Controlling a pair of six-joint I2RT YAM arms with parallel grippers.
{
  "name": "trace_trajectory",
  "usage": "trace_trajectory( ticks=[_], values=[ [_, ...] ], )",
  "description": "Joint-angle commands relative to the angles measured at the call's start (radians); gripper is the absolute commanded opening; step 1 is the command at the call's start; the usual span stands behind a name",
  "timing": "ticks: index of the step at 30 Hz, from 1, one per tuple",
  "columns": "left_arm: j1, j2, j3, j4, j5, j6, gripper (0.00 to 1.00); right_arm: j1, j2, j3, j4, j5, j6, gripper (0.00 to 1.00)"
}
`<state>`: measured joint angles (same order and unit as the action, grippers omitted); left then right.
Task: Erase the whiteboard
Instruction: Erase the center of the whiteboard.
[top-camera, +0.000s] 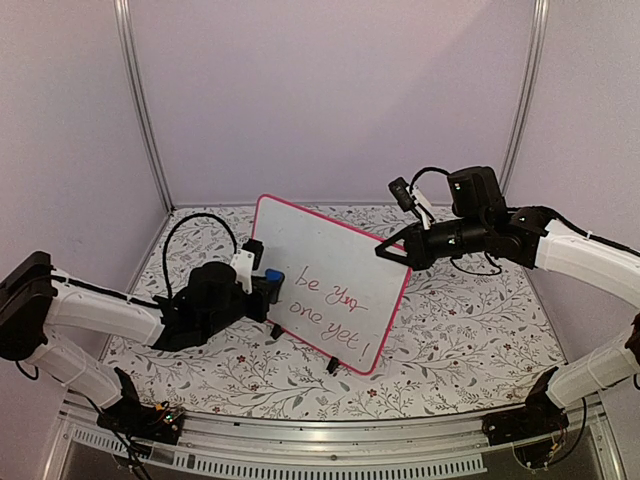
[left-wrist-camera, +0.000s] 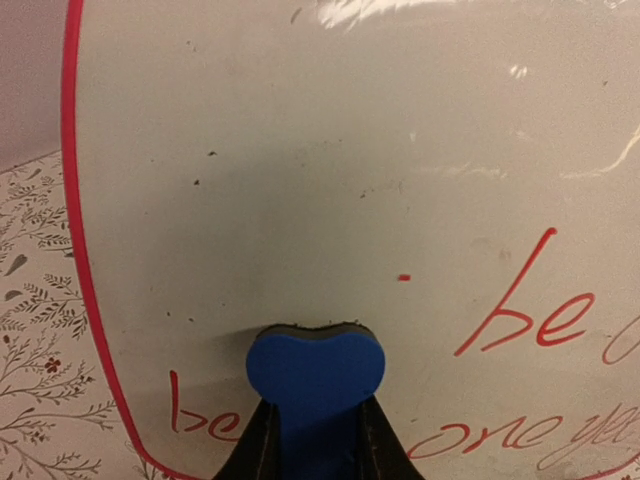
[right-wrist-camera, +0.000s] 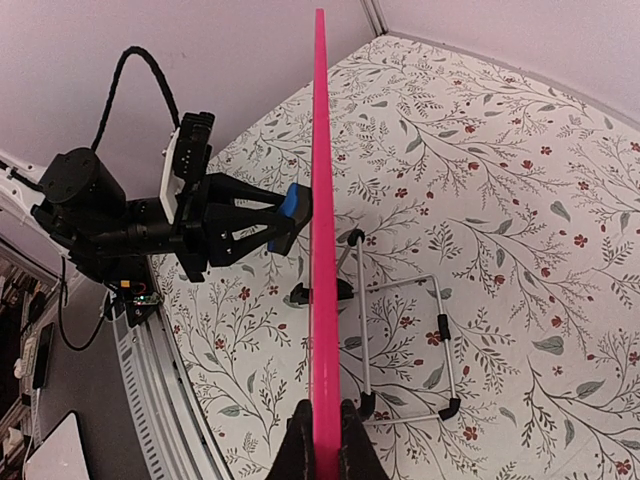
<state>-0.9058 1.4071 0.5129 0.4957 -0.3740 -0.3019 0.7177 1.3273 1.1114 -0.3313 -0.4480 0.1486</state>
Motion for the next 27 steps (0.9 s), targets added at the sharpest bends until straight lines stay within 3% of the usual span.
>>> trace_trajectory(
  ticks=[1,20,27],
  values=[
    [-0.028,0.000,-0.009,0.031,-0.008,0.031,0.14,0.022,0.013,-0.013,-0.036,-0.055,-0.057,0.00],
    [-0.035,-0.022,0.089,0.052,-0.045,0.116,0.14,0.022,0.012,-0.012,-0.036,-0.057,-0.057,0.00],
    [-0.043,0.006,0.056,0.038,-0.084,0.093,0.14,0.022,0.012,-0.013,-0.035,-0.057,-0.057,0.00]
  ],
)
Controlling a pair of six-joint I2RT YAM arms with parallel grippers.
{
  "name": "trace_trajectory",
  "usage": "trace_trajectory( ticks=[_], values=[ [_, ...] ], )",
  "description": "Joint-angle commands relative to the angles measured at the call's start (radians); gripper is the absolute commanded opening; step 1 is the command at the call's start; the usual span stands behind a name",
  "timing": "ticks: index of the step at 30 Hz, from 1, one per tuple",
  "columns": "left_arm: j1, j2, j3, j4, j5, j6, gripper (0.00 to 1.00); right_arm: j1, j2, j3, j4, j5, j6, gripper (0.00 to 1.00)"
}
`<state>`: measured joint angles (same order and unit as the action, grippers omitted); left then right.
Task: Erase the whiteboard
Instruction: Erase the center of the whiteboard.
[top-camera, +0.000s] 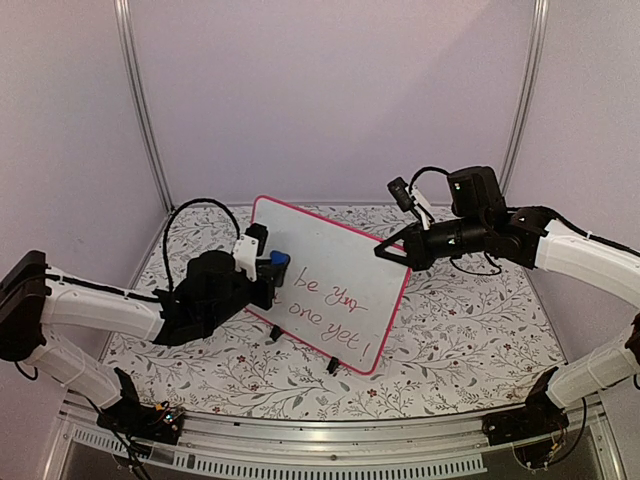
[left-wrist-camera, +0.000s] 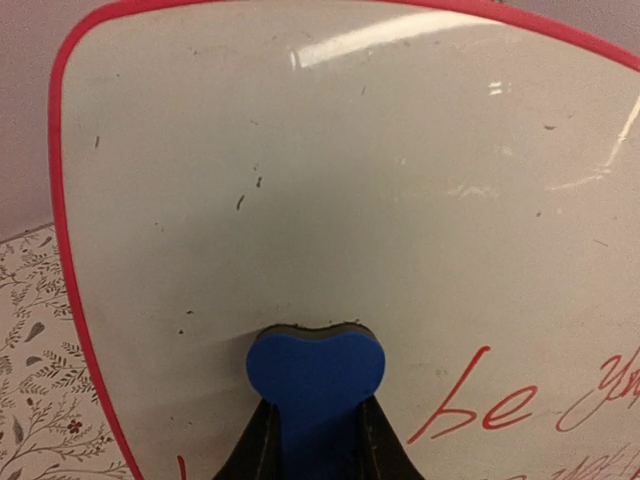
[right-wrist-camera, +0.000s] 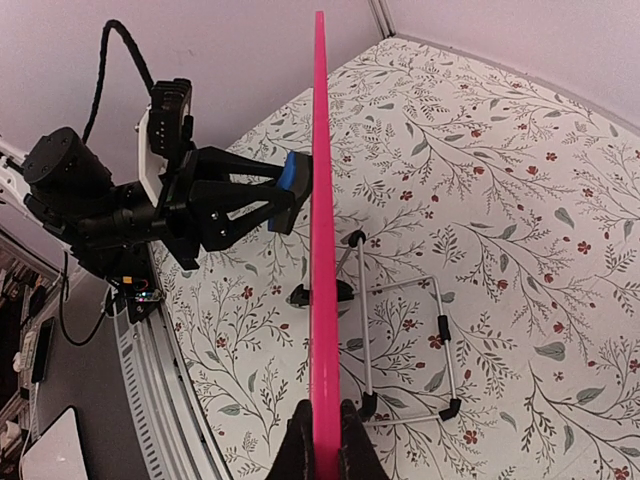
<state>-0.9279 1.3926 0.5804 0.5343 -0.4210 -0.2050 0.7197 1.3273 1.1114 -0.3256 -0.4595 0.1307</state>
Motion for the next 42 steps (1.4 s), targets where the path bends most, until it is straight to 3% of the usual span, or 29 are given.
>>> trace_trajectory(
  ticks=[1,22,42],
  values=[
    [-0.023,0.019,-0.023,0.002,-0.038,-0.012,0.14,0.020,0.013,-0.012,-0.041,-0.045,-0.040,0.00],
    [-0.051,0.022,-0.116,-0.007,-0.064,-0.082,0.13,0.020,0.019,-0.009,-0.043,-0.044,-0.039,0.00],
    [-0.101,0.062,-0.026,0.060,-0.009,0.025,0.13,0.020,0.012,-0.012,-0.043,-0.040,-0.040,0.00]
  ],
)
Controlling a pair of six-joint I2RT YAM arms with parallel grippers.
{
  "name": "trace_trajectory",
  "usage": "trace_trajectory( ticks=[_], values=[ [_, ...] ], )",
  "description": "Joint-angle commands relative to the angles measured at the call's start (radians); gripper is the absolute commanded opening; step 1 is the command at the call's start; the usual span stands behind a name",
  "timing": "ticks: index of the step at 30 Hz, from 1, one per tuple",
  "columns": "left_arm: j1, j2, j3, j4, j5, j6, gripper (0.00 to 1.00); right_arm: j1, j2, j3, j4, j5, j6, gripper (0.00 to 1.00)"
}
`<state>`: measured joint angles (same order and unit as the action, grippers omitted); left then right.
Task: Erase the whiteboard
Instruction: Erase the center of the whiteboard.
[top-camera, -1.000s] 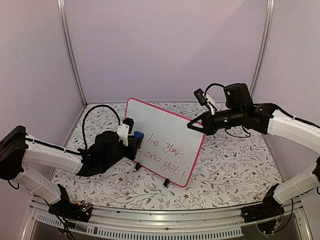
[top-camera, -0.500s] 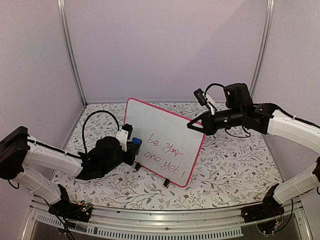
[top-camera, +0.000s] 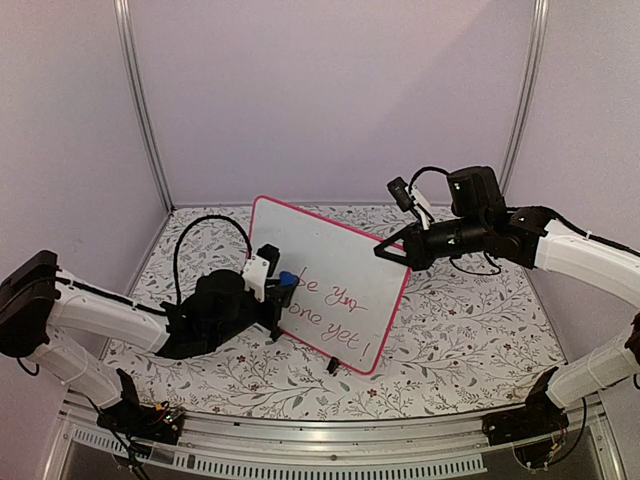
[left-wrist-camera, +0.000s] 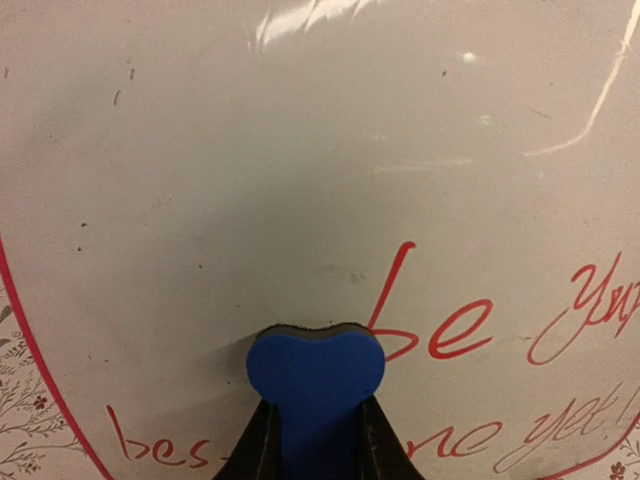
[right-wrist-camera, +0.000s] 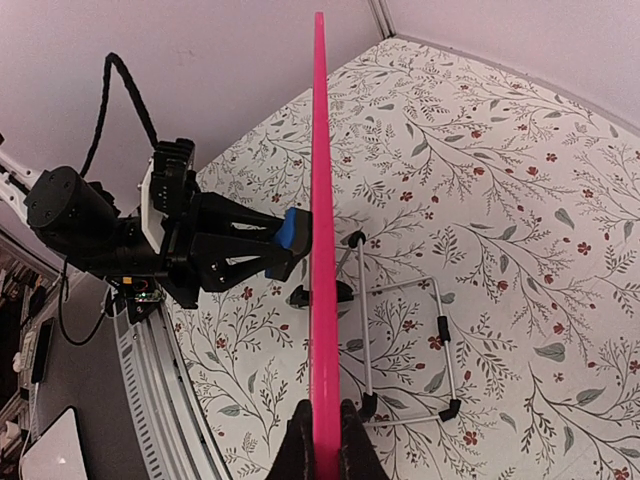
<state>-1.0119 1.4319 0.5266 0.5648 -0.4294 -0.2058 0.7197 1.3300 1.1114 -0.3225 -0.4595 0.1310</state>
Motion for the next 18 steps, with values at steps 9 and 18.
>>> trace_trajectory(
  ticks=[9,18],
  values=[
    [-0.039,0.076,0.011,-0.002,-0.063,-0.009,0.12,0.020,0.005,-0.015,-0.046,-0.041,-0.039,0.00],
    [-0.072,0.089,-0.029,0.000,-0.081,-0.036,0.12,0.020,0.006,-0.015,-0.048,-0.039,-0.039,0.00]
  ],
)
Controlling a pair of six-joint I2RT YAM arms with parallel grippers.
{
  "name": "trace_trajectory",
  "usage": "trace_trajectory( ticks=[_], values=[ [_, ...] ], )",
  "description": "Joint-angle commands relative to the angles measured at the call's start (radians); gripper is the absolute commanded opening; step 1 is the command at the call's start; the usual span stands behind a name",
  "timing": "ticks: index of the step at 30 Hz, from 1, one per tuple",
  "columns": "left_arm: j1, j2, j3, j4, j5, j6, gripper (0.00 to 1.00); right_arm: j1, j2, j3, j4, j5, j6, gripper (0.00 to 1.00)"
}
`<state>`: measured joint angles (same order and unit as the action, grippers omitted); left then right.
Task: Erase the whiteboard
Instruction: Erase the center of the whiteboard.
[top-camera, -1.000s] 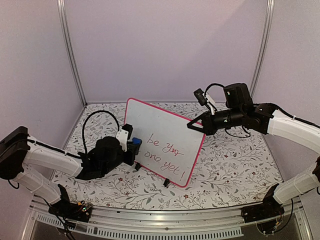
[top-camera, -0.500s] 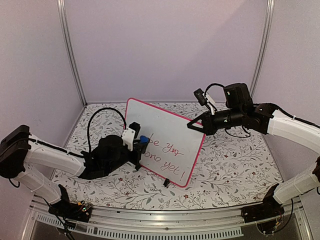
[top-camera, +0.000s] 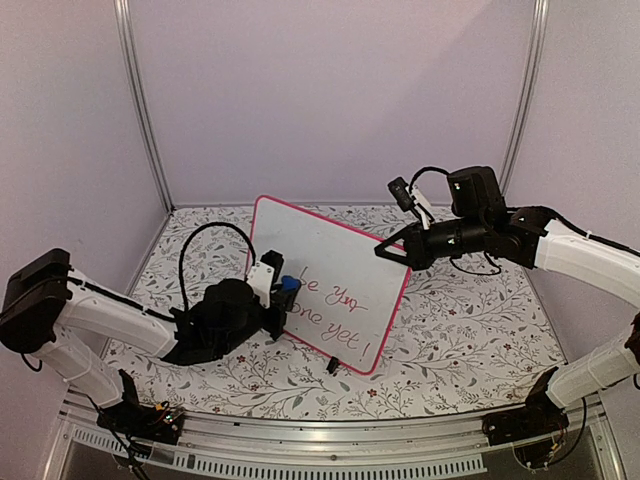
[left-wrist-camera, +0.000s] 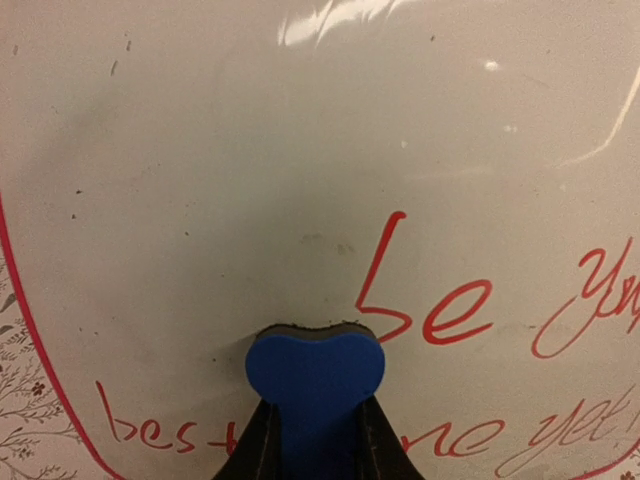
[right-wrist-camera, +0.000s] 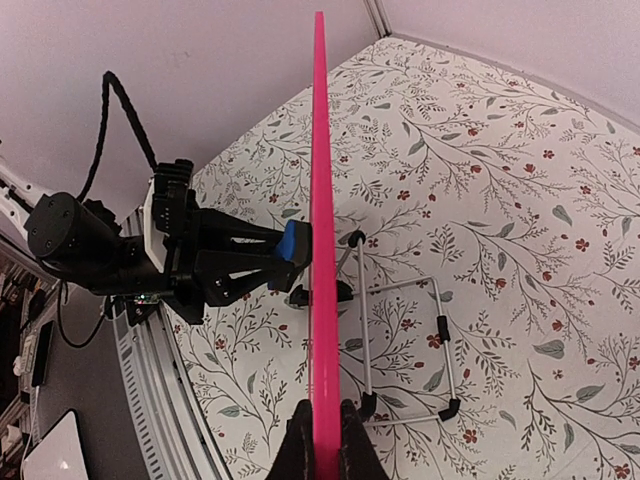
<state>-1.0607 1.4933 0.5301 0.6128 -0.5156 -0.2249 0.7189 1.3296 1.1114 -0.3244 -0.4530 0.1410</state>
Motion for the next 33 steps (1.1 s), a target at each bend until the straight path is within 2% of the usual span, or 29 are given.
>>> trace_trajectory(
  ticks=[1,9,22,33],
  values=[
    [-0.027,0.026,-0.039,-0.048,0.004,-0.021,0.12,0.020,0.005,-0.015,-0.045,-0.046,-0.049,0.00],
    [-0.035,0.009,-0.054,-0.043,-0.006,-0.023,0.12,0.020,0.009,-0.015,-0.042,-0.046,-0.049,0.00],
    [-0.039,0.019,0.060,-0.036,-0.003,0.060,0.12,0.020,0.006,-0.015,-0.044,-0.046,-0.049,0.00],
    [-0.038,0.017,0.093,-0.042,-0.040,0.090,0.12,0.020,0.006,-0.017,-0.042,-0.048,-0.049,0.00]
  ],
)
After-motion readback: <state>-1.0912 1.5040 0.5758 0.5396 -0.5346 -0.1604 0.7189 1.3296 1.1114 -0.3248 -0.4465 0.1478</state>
